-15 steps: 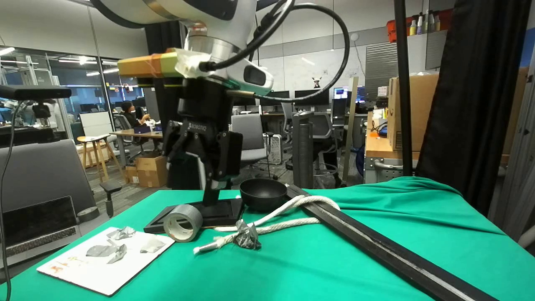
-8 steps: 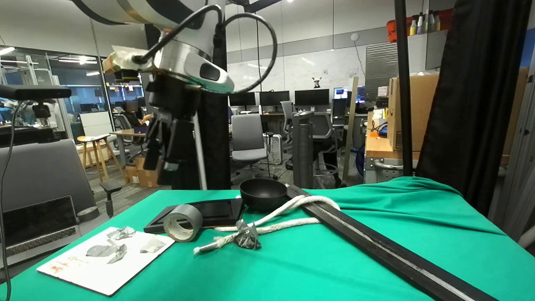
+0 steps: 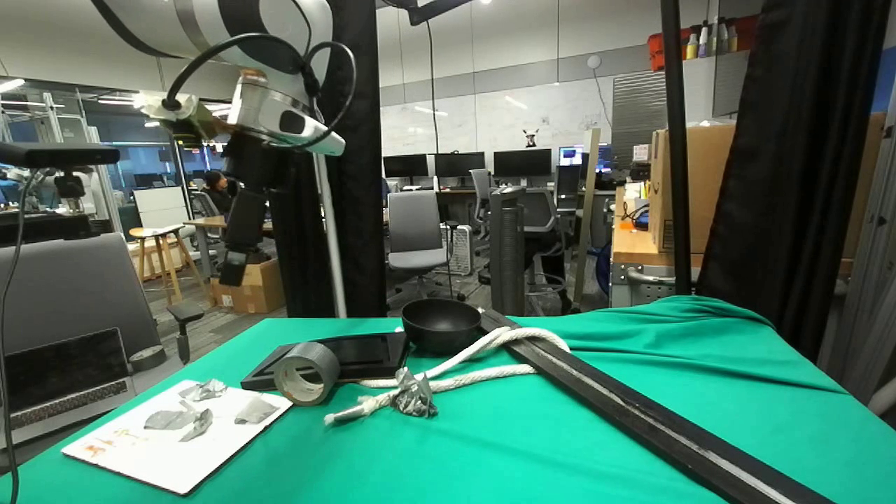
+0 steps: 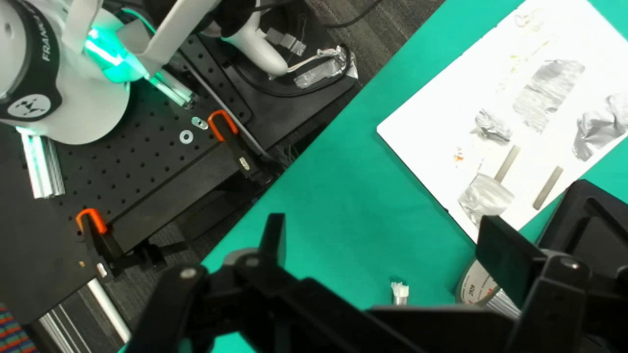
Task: Put the grey masking tape in the black bowl
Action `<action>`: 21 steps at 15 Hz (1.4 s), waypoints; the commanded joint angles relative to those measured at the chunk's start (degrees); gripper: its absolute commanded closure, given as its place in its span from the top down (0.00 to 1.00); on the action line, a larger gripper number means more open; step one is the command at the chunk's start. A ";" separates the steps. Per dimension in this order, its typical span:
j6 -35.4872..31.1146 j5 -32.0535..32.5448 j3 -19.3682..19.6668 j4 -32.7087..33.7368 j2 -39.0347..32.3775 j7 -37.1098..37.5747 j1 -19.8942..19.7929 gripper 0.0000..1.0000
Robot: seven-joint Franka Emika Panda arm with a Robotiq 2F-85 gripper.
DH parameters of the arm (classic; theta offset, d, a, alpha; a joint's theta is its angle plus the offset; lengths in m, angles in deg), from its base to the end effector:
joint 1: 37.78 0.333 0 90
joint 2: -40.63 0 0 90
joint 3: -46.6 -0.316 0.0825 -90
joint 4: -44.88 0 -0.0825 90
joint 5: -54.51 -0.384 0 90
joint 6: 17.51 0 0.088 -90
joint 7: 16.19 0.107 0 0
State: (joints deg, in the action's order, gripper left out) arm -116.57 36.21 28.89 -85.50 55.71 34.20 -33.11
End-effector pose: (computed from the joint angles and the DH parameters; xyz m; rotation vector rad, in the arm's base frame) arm 0.3926 0.1973 0.4391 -2.9347 0.9206 0.5701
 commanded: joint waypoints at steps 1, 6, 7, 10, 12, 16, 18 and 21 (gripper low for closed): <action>-0.70 0.71 -0.67 5.83 -6.40 8.23 2.26 1.00; 1.93 1.36 0.34 11.62 -13.07 9.12 4.91 1.00; 2.69 1.26 0.61 12.63 -14.19 7.87 5.27 1.00; 6.42 1.70 1.33 16.37 -18.18 7.58 5.98 1.00; 8.36 2.32 1.85 18.70 -20.40 7.76 6.42 1.00; 7.86 3.81 3.02 22.89 -24.11 7.94 7.34 1.00; 6.03 4.07 3.58 24.39 -25.19 8.13 7.76 1.00; 2.17 4.62 4.20 25.41 -26.47 8.18 8.60 1.00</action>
State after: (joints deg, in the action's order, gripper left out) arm -112.05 39.83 31.84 -63.08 31.22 41.95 -26.37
